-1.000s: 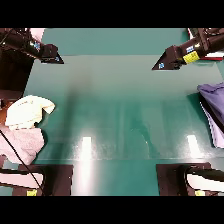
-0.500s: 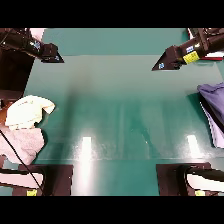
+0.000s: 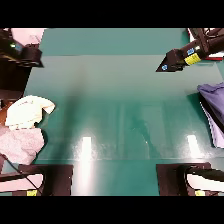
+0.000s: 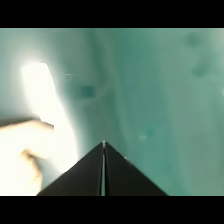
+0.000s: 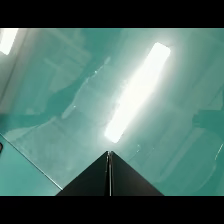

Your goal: Fold the shirts.

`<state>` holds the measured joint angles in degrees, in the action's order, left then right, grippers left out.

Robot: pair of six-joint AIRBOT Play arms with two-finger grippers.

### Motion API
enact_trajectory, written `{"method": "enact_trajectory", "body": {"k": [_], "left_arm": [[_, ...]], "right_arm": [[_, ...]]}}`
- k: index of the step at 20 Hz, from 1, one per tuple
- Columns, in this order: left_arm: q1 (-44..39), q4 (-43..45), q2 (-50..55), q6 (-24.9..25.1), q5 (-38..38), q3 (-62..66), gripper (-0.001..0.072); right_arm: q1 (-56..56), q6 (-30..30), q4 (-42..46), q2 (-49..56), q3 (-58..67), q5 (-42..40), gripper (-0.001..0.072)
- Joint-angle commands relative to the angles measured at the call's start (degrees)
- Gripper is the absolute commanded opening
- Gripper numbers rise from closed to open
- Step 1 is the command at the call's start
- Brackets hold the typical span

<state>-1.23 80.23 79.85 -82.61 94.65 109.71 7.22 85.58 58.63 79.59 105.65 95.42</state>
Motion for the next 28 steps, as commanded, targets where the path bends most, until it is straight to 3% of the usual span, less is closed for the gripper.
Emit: {"method": "enact_trajectory", "body": {"k": [1,5,8,9,10,11,16,20,21,22,23,24,25,26,28], "left_arm": [[0.0,13.6,-6.6,-1.0,1.7,-4.3,0.0024],[0.5,22.1,-10.0,-1.6,-3.3,-20.8,0.0026],[4.0,24.8,-10.0,-2.8,-11.6,-34.6,0.0028],[5.4,24.8,-10.0,-4.1,-14.4,-38.6,0.0222],[6.8,24.8,-10.0,-6.3,-17.6,-42.6,0.0607],[8.1,24.8,-10.0,-8.2,-20.7,-45.8,0.0720],[9.3,24.7,-9.9,-8.7,-30.9,-53.7,0.0713],[9.3,24.6,-9.9,-9.3,-31.5,-53.7,0.0711],[9.3,24.6,-9.9,-10.0,-31.5,-53.7,0.0643],[9.3,24.6,-9.9,-10.2,-31.4,-53.7,0.0359],[9.3,24.5,-9.9,-10.2,-31.5,-53.7,0.0166],[9.2,24.3,-9.9,-10.2,-31.4,-53.7,0.0116],[9.3,24.3,-9.9,-10.2,-30.9,-53.6,0.0115],[9.2,24.3,-9.9,-10.2,-29.9,-53.2,0.0018],[9.0,23.6,-10.8,-10.2,-27.4,-50.0,0.0024]], "right_arm": [[0.1,-0.3,1.4,0.0,0.0,-0.5,0.0016],[0.1,-1.2,1.4,0.0,0.0,-0.6,0.0016],[0.1,-1.2,1.4,0.0,0.0,-0.5,0.0016],[0.1,-1.2,1.4,0.0,0.0,-0.5,0.0016],[0.1,-1.2,1.4,0.0,0.0,-0.5,0.0016],[0.1,-1.2,1.4,0.0,0.0,-0.6,0.0016],[0.1,-1.2,1.4,0.0,0.0,-0.7,0.0016],[0.1,-1.2,1.4,0.0,0.0,-1.0,0.0016],[0.1,-1.2,1.4,0.0,0.0,-1.0,0.0016],[0.1,-1.2,1.4,0.0,0.0,-1.0,0.0016],[0.1,-1.2,1.4,0.0,0.0,-1.0,0.0016],[0.1,-1.2,1.4,0.0,0.0,-1.0,0.0016],[0.1,-1.2,1.4,0.0,0.0,-1.0,0.0016],[0.1,-1.2,1.4,0.0,0.0,-1.0,0.0016],[0.1,-1.2,0.9,-0.1,0.6,-1.6,0.0016]]}}
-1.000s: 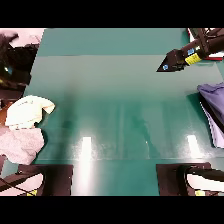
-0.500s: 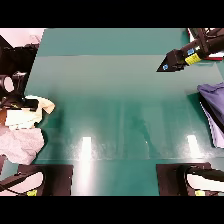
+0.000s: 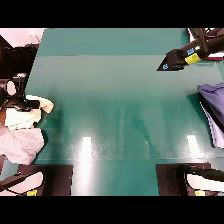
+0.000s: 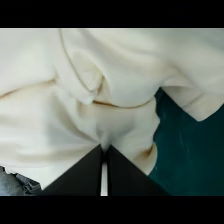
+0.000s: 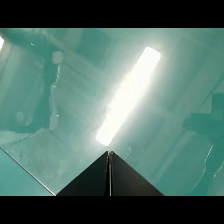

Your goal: Fold the shirts.

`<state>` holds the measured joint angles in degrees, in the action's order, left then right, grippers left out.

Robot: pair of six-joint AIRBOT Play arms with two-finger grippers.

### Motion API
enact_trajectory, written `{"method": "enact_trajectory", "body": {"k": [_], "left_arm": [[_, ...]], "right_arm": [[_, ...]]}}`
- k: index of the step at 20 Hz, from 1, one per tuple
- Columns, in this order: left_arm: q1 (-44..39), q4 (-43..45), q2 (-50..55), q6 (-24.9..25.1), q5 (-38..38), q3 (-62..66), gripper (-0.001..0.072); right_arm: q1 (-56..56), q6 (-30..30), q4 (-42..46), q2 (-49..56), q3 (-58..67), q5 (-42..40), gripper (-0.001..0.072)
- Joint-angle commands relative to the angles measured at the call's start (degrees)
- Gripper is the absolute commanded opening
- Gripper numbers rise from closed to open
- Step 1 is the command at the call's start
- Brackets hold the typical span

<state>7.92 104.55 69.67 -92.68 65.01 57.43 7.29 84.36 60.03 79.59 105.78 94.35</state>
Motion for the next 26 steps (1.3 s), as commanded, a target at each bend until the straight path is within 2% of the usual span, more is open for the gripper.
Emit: {"method": "enact_trajectory", "body": {"k": [1,2,3,6,8,9,12,16,19,22,23,24,25,26], "left_arm": [[-1.0,-1.5,-1.8,0.2,2.8,5.4,0.0024],[-2.3,-1.8,-3.4,0.9,3.3,9.1,0.0024],[-4.2,-3.5,-5.6,3.8,3.8,13.7,0.0024],[-11.2,-15.9,-9.9,14.3,10.4,29.8,0.0024],[-15.7,-25.8,-10.2,16.7,17.6,41.0,0.0024],[-17.8,-30.5,-10.2,16.7,18.5,45.2,0.0024],[-23.2,-40.4,-10.1,19.7,14.9,50.4,0.0024],[-28.2,-41.6,-4.5,21.2,15.6,50.4,0.0024],[-29.3,-41.9,4.4,22.8,16.2,50.4,0.0024],[-29.2,-38.7,13.0,22.2,14.1,50.4,0.0025],[-28.7,-37.0,15.3,20.5,13.8,50.4,0.0107],[-27.8,-36.0,16.7,18.6,14.2,50.4,0.0400],[-26.3,-35.7,17.4,16.3,15.4,50.4,0.0602],[-24.5,-36.0,17.5,14.8,17.6,50.4,0.0601]], "right_arm": [[0.0,0.0,-0.4,-0.1,1.5,-0.7,0.0016],[0.0,0.0,-0.4,-0.1,3.3,-0.8,0.0016],[0.0,0.0,-0.4,-0.1,5.4,-1.0,0.0016],[0.0,0.0,-0.3,-0.1,12.2,-3.3,0.0016],[0.0,0.0,-0.3,-0.4,14.2,-5.9,0.0016],[0.0,0.0,-0.3,-1.3,13.2,-7.9,0.0016],[0.0,0.0,-0.3,-5.2,6.4,-14.3,0.0016],[0.0,0.0,0.2,-8.0,3.8,-16.0,0.0016],[0.0,0.0,0.2,-9.4,3.8,-16.2,0.0016],[0.0,0.0,0.2,-10.4,3.8,-16.1,0.0016],[0.0,0.0,0.2,-10.6,3.8,-16.1,0.0016],[-0.1,0.0,0.2,-10.7,3.8,-16.1,0.0016],[-0.5,0.0,0.2,-10.7,3.8,-15.8,0.0016],[-1.2,0.0,0.2,-10.7,3.8,-15.1,0.0016]]}}
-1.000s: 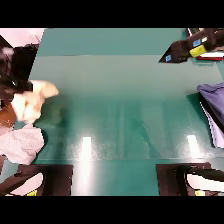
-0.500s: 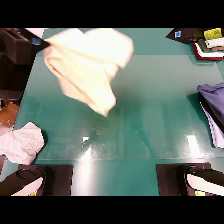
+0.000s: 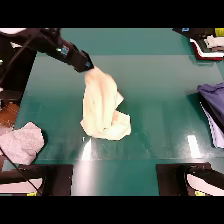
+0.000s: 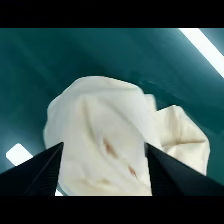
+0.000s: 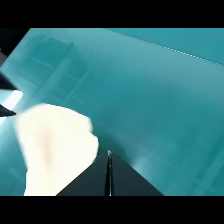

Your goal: Fold the shirts.

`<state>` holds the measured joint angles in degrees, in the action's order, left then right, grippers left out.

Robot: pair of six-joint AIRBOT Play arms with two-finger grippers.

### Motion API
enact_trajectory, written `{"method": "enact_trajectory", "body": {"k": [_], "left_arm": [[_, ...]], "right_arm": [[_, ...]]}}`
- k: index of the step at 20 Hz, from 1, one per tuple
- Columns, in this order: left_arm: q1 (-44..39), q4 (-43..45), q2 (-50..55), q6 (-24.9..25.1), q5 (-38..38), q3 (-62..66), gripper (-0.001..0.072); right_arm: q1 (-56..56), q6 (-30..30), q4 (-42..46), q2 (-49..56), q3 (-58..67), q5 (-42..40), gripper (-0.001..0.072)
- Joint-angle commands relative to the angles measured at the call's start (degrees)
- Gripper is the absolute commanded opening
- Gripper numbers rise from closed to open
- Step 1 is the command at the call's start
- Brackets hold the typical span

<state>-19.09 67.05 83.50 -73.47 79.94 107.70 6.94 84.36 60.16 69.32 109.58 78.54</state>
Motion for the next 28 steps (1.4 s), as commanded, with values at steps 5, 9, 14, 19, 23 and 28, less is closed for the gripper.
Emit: {"method": "enact_trajectory", "body": {"k": [5,9,14,19,23,28], "left_arm": [[6.0,-7.8,0.4,-6.4,7.5,-12.7,0.0601],[2.6,-7.1,-2.3,-3.6,3.0,-32.8,0.0601],[4.1,-6.7,-7.8,-3.7,-6.9,-51.5,0.0601],[4.1,-13.7,-7.9,-2.3,-17.9,-58.4,0.0601],[4.1,-14.3,-7.9,-2.6,-21.2,-58.5,0.0286],[5.2,-6.4,-9.2,-2.9,-17.6,-55.1,0.0024]], "right_arm": [[-5.3,0.0,0.0,-0.3,0.0,4.3,0.0016],[-7.0,0.0,-0.1,-0.4,0.0,5.3,0.0016],[-6.1,0.0,-0.1,0.6,0.0,5.9,0.0016],[-4.3,0.1,-0.6,3.7,0.0,7.1,0.0016],[-0.7,0.1,-0.5,6.6,0.0,8.4,0.0016],[2.7,1.4,-0.4,11.9,-0.1,10.2,0.0017]]}}
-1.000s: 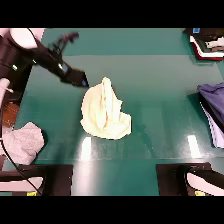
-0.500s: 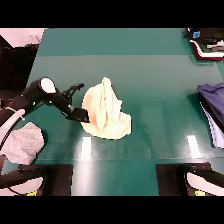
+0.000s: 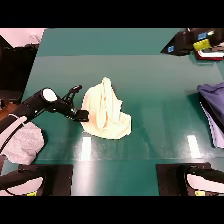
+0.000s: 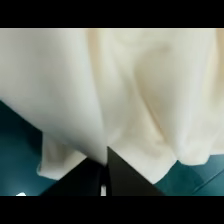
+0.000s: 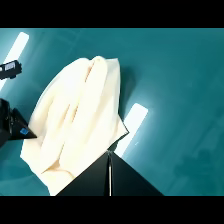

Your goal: Fold the shirts.

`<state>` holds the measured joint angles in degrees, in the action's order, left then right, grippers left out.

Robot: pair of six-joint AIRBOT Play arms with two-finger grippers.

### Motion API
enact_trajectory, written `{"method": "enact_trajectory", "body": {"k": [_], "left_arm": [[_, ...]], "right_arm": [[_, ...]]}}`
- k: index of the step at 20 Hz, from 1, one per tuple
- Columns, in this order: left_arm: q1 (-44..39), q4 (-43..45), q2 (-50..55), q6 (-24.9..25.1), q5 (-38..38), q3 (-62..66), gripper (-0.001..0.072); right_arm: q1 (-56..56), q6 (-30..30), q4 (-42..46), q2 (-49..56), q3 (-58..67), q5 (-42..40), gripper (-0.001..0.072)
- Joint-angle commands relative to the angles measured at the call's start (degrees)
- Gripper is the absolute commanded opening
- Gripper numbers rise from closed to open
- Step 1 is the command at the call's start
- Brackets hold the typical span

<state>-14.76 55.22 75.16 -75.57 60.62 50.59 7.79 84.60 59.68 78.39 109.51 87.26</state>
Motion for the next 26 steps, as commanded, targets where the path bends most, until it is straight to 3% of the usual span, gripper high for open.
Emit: {"method": "enact_trajectory", "body": {"k": [1,2,4,11,18,20,21,23,26], "left_arm": [[1.6,8.0,-2.0,-0.9,3.7,4.1,0.0024],[2.5,10.3,-3.6,-0.9,5.7,6.4,0.0024],[4.0,13.7,-6.5,-0.9,8.3,10.8,0.0024],[4.1,14.2,-9.0,-0.9,9.9,14.8,0.0025],[4.1,14.2,-9.0,-0.8,10.5,14.8,0.0025],[4.1,14.2,-9.0,-0.5,10.5,14.8,0.0025],[4.1,14.2,-9.0,-0.5,10.5,14.8,0.0025],[4.1,14.2,-9.0,-0.5,10.6,14.8,0.0024],[4.1,16.7,-9.5,-0.5,10.8,16.0,0.0024]], "right_arm": [[2.8,1.8,0.1,4.4,0.0,2.2,0.0021],[4.0,2.3,0.1,6.4,0.0,3.0,0.0091],[7.2,2.6,0.0,10.7,0.0,2.9,0.0494],[20.8,11.4,0.1,26.9,0.0,-8.2,0.0515],[28.1,14.4,0.0,34.8,0.0,-9.1,0.0515],[28.2,15.4,0.0,35.5,0.0,-9.0,0.0507],[28.2,15.5,0.1,35.5,0.0,-9.1,0.0417],[28.1,14.2,0.4,35.3,0.0,-9.2,0.0034],[27.5,12.9,4.9,32.3,0.0,-7.8,0.0014]]}}
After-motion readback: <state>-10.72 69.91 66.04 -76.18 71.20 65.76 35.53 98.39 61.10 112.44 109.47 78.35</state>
